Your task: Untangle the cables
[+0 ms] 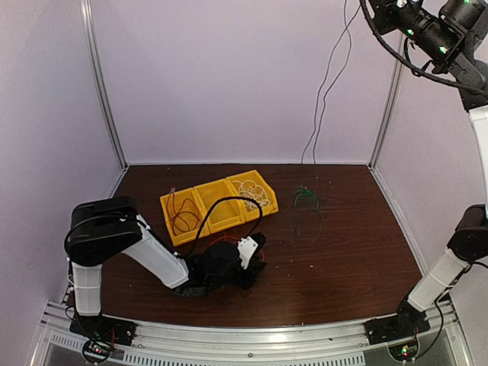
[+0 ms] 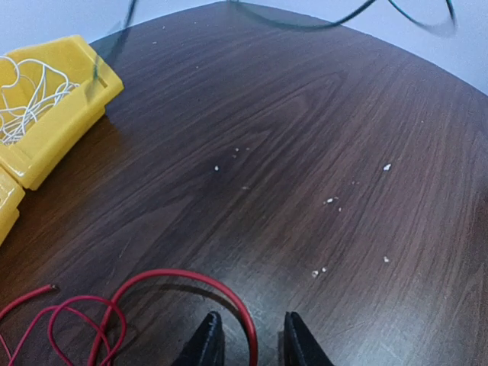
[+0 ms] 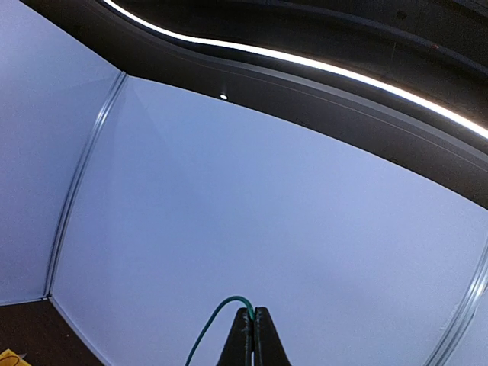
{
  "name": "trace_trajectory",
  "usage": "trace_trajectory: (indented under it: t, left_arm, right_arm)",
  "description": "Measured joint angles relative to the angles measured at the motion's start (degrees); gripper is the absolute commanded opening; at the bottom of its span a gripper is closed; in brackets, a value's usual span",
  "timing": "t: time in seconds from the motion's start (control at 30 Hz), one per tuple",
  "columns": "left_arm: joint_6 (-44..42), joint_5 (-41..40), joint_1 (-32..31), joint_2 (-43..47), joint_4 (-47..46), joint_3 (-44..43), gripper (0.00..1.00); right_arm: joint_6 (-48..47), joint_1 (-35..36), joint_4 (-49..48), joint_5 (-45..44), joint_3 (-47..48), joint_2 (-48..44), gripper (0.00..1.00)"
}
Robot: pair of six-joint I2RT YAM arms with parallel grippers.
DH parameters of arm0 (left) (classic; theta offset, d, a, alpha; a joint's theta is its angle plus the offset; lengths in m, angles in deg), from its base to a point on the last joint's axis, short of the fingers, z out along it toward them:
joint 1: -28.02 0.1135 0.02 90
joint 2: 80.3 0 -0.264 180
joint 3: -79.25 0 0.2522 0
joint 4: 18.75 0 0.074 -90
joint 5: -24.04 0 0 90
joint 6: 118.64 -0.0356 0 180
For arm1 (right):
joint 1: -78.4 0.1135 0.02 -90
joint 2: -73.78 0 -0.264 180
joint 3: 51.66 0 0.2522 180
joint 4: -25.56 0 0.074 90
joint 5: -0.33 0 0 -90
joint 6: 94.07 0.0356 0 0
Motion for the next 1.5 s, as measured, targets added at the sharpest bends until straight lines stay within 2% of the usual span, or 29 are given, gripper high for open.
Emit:
trace_trajectory:
  t: [0.07,0.17,0.3,0.4,0.57,0.7,0.93,1.17,1.4,1.5]
  left_arm:
    - [0.6,-0.2,0.0,0.0,-0.1,0.7,0.21]
    - [1.2,-0.2,0.0,0.3,-0.4,1.9,0.21]
    - [1.4,-0.2,-0.1,2.6,-0.7,2.7,0.39]
    - [1.2,-0.2,-0.5,5.4,-3.0,2.4,0.46]
    - [0.7,1.2,-1.5,6.2,-4.0,-3.9,0.55]
    - [0.7,1.2,-2.1,4.7,-4.5,-10.7,0.57]
    - [0.5,-0.3,-1.2,-1.0,-0.2,-19.1,0.56]
    - [-1.6,0.6,2.1,-1.7,5.5,-17.7,0.49]
    - [-7.7,11.2,-0.5,7.8,16.1,-11.4,0.45]
    - [-7.7,12.5,-2.6,13.7,17.0,-6.7,0.48]
  right_arm:
    - [-0.5,-0.7,-1.6,-1.6,0.1,0.0,0.0]
    - [-1.0,-1.1,-3.0,-2.2,-0.5,-0.2,0.0]
    - [-1.0,-1.1,-3.3,-0.9,-3.8,-0.9,0.0]
    - [-0.6,-1.1,-3.0,0.8,-6.3,-0.9,0.0]
    - [0.5,-1.1,-2.5,2.4,-9.7,-1.1,0.0]
    - [1.9,-1.1,-1.8,4.2,-13.0,-1.9,0.0]
    - [4.1,-1.1,-0.3,8.1,-16.9,-3.5,0.0]
    - [5.5,-1.1,1.4,11.8,-17.3,-5.1,0.0]
    - [5.6,-1.1,2.5,16.0,-19.9,-7.0,0.0]
    - [5.7,-1.1,2.6,17.6,-23.9,-8.4,0.0]
